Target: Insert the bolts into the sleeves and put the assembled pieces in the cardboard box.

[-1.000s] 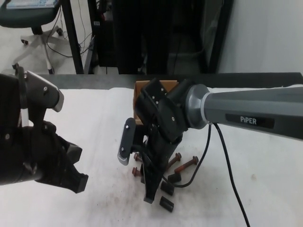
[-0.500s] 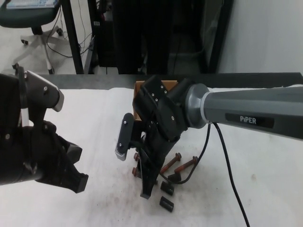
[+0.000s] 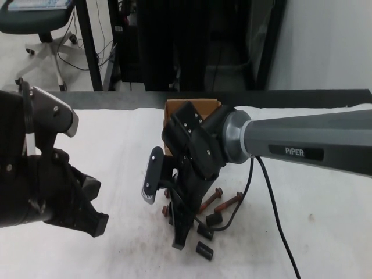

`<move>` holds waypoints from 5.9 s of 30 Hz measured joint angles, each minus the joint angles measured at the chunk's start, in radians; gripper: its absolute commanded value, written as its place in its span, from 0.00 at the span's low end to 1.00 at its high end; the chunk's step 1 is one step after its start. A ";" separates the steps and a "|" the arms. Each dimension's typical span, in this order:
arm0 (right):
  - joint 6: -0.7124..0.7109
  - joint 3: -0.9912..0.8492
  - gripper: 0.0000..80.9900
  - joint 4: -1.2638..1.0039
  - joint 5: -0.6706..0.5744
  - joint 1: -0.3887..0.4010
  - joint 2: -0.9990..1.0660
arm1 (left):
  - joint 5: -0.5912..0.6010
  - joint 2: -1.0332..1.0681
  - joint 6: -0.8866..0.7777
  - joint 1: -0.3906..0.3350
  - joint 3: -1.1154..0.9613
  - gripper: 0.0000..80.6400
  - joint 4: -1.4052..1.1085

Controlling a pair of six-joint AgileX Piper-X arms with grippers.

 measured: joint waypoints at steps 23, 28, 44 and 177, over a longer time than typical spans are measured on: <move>0.026 -0.006 0.01 -0.029 -0.014 -0.002 0.019 | -0.002 0.000 0.000 0.000 0.000 0.00 -0.003; 0.132 -0.006 0.01 -0.033 -0.014 -0.002 0.017 | -0.002 0.000 0.000 0.000 0.000 0.00 -0.003; 0.407 0.002 0.01 -0.034 -0.012 -0.158 -0.403 | 0.338 0.000 -0.024 0.000 -0.038 0.00 0.021; 0.513 0.403 0.01 0.099 -0.120 -0.615 -1.042 | -0.135 1.232 0.387 -0.466 -0.897 0.18 0.256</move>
